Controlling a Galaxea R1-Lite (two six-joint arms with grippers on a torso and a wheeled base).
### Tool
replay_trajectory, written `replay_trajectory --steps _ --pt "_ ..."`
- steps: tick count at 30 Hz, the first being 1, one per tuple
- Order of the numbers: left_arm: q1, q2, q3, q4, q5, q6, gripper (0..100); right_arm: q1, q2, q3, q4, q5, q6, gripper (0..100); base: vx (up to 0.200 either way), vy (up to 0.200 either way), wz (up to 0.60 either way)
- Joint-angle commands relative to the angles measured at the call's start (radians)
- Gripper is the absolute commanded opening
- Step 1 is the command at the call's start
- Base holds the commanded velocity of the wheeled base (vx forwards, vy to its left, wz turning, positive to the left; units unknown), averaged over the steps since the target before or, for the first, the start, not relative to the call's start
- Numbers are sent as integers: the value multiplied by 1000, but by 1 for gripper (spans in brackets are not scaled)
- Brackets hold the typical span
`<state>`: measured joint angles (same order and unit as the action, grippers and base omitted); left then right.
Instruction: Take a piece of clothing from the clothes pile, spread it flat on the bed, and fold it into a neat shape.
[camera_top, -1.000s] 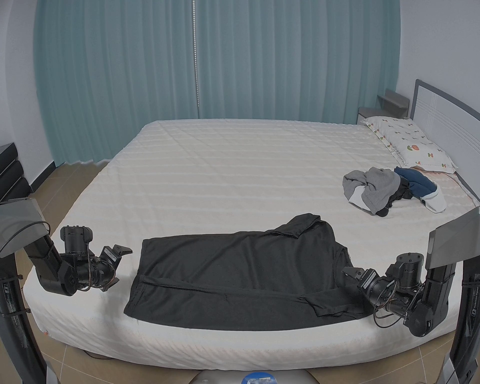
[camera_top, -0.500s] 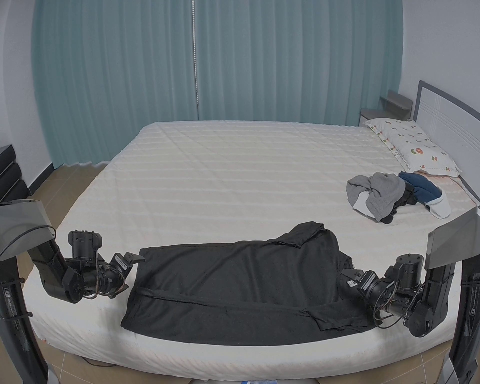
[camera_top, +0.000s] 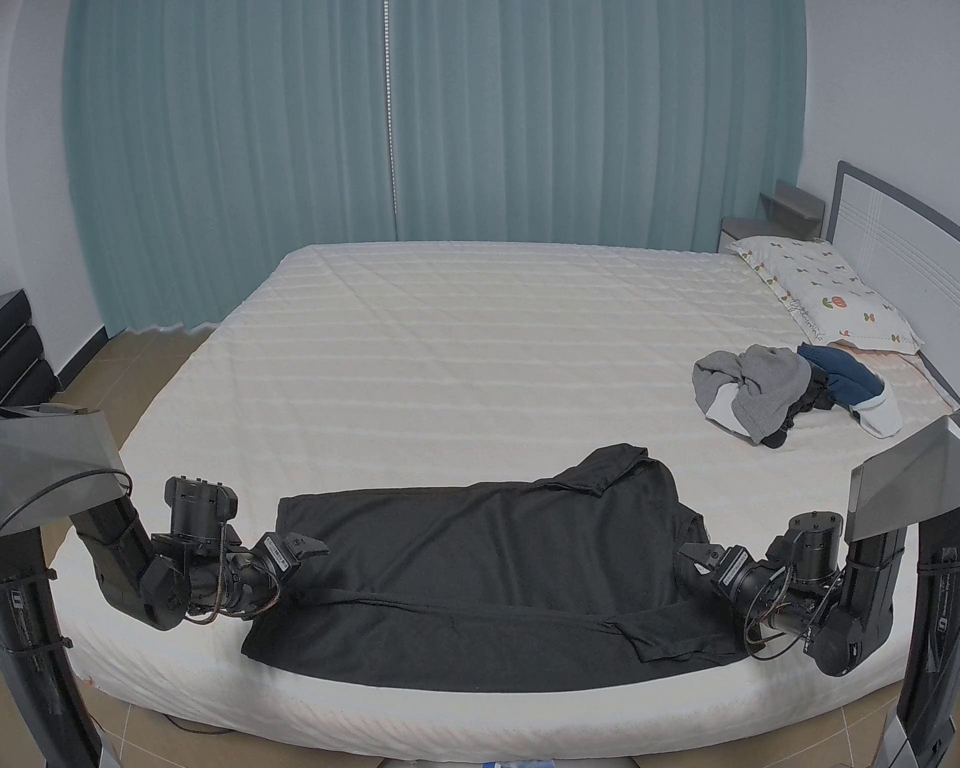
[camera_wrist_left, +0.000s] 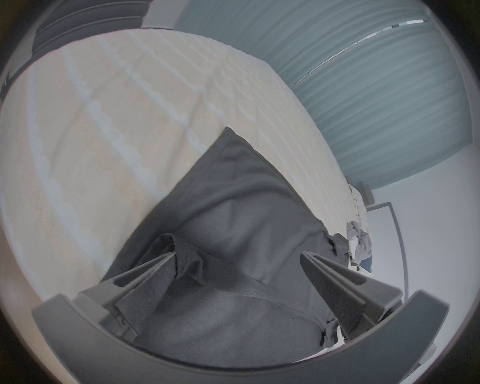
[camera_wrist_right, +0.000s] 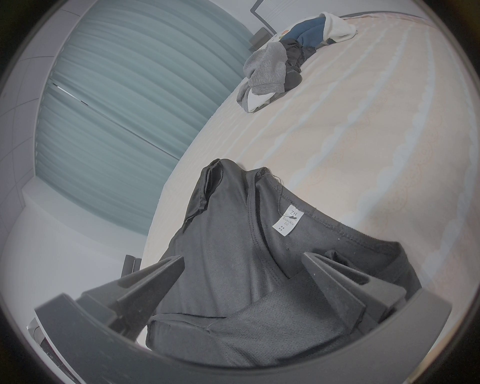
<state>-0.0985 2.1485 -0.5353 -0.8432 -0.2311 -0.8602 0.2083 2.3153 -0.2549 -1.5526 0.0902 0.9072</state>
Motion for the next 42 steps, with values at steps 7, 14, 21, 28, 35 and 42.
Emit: replay_trajectory --steps 7,14,21,28,35,42 --pt "-47 -10 23 3 84 12 100 3 9 0 -6 0 -1 100 0 0 0" --pt "-40 -78 23 4 133 32 100 3 13 0 -8 -1 -1 100 0 0 0" --pt "-93 -105 77 3 122 30 100 3 13 2 -8 -1 -1 100 0 0 0" --pt "-125 -10 78 -7 111 33 100 5 13 2 -8 -1 -1 100 0 0 0" --pt "-92 34 -49 -8 114 9 100 5 16 -1 -8 -1 -1 100 0 0 0" --pt "6 90 -124 -66 127 -46 100 6 16 -4 -9 -1 -1 100 0 0 0"
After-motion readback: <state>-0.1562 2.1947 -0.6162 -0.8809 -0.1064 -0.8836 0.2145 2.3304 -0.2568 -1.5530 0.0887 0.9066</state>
